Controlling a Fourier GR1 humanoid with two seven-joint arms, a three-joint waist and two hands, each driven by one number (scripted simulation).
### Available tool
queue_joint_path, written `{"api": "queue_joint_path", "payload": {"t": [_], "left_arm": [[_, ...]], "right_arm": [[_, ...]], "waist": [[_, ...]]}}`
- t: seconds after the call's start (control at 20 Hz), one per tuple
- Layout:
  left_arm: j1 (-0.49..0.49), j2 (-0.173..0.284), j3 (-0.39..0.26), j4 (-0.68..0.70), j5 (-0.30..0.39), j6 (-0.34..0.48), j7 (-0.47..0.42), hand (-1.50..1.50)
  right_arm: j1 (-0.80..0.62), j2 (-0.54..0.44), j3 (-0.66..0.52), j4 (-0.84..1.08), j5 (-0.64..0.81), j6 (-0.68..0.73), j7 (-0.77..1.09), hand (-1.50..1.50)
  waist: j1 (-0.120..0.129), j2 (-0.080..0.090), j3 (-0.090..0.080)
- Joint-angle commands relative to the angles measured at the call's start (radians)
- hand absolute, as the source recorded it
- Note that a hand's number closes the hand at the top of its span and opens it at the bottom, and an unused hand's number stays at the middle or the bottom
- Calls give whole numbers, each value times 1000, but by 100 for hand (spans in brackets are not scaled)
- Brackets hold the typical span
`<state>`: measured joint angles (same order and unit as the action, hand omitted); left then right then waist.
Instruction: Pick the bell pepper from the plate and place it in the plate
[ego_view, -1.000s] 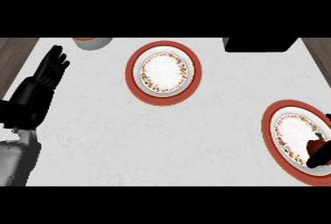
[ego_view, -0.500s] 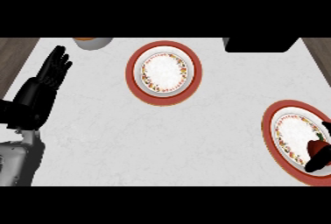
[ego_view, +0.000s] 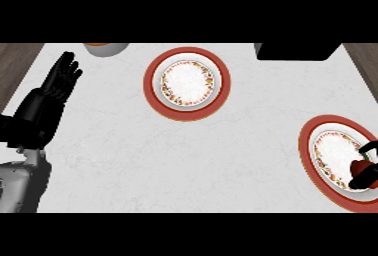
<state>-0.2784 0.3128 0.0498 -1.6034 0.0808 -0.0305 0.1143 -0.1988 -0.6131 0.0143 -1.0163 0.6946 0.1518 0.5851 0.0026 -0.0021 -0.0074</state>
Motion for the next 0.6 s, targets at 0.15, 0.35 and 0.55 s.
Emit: {"api": "queue_joint_path", "payload": {"t": [0.15,0.35,0.55], "left_arm": [[-5,26,46,21,11,-35,-2,0],[9,5,31,-43,20,-21,63,0],[-6,-27,15,80,-32,-12,-52,0]], "right_arm": [[34,103,67,-82,109,-165,-36,150],[86,147,106,-199,164,-229,-9,150],[67,143,146,-327,261,-243,69,150]], "waist": [[-6,1,7],[-7,-2,7],[-17,1,6]]}}
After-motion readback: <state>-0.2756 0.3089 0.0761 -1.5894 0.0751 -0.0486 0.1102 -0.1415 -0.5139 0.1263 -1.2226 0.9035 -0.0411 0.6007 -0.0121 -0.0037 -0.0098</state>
